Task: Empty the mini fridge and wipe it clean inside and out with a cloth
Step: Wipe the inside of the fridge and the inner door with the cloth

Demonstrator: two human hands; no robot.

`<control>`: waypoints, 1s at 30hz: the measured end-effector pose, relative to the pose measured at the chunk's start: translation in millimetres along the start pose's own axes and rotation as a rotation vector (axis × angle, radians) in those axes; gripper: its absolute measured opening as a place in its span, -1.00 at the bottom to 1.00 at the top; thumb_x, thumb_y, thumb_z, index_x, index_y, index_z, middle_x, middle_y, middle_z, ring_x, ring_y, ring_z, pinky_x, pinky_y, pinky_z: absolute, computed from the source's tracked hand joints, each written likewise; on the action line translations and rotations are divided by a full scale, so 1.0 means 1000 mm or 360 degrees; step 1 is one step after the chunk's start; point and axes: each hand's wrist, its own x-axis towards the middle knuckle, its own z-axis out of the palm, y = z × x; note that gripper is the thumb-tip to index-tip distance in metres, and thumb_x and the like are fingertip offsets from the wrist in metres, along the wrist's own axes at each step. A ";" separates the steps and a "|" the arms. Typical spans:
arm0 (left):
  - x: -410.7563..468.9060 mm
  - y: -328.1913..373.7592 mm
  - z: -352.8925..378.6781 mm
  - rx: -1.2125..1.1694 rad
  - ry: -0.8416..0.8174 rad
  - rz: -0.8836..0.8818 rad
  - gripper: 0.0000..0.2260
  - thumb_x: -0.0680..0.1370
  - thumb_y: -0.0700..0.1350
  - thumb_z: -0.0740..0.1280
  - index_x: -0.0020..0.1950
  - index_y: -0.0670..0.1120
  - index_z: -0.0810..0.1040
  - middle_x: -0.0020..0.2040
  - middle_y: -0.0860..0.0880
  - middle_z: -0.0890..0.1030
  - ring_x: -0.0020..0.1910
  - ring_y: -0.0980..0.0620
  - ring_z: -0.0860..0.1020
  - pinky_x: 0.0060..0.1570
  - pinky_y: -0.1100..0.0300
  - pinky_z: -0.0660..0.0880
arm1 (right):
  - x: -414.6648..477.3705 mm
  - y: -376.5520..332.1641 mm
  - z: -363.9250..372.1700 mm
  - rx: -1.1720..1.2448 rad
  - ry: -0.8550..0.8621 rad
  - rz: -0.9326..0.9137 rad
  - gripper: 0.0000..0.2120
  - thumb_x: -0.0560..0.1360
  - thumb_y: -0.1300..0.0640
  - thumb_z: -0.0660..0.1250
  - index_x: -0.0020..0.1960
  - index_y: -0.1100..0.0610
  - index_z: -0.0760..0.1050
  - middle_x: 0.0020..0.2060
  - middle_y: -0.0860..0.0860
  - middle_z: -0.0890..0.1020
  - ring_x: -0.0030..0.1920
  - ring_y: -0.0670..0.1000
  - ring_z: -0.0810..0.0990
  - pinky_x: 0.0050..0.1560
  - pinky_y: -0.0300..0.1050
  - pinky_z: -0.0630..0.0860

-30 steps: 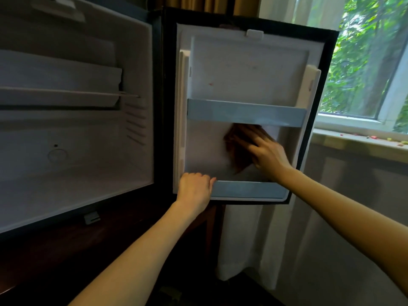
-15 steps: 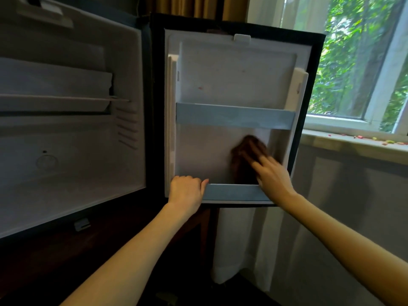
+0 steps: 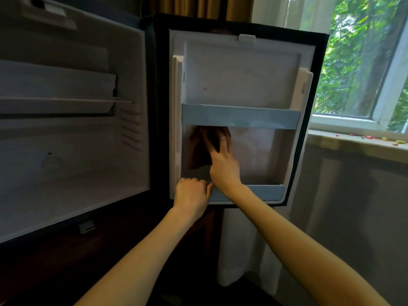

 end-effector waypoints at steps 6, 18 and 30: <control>-0.005 -0.003 0.000 -0.0161 0.0037 0.0033 -0.73 0.56 -0.02 0.34 -0.27 -0.13 0.60 -0.34 -0.12 0.62 -0.31 -0.15 0.61 -0.23 0.11 0.44 | 0.019 0.010 -0.006 -0.0150 0.0025 -0.0882 -0.35 0.23 0.49 0.37 0.30 0.19 0.53 0.36 0.23 0.46 0.41 0.30 0.32 -0.21 0.12 0.62; -0.005 -0.001 -0.004 -0.0138 0.0041 0.0006 -0.55 0.66 0.16 -0.01 0.12 -0.08 0.56 0.07 -0.07 0.62 0.09 -0.09 0.54 0.11 0.10 0.31 | -0.016 0.076 -0.049 -0.0523 0.0148 -0.0290 -0.42 0.18 0.43 0.54 0.17 0.16 0.59 0.22 0.24 0.54 0.07 0.30 0.59 -0.45 0.01 0.61; -0.018 -0.006 0.001 -0.0232 0.0185 0.0141 -0.70 0.64 0.11 0.11 0.10 -0.09 0.45 0.05 -0.05 0.56 0.06 -0.07 0.52 0.07 0.10 0.32 | -0.027 0.124 -0.072 -0.1233 -0.0789 -0.0803 -0.60 0.54 0.19 0.32 0.36 -0.02 0.44 0.44 0.05 0.33 0.37 0.13 0.34 0.09 -0.05 0.55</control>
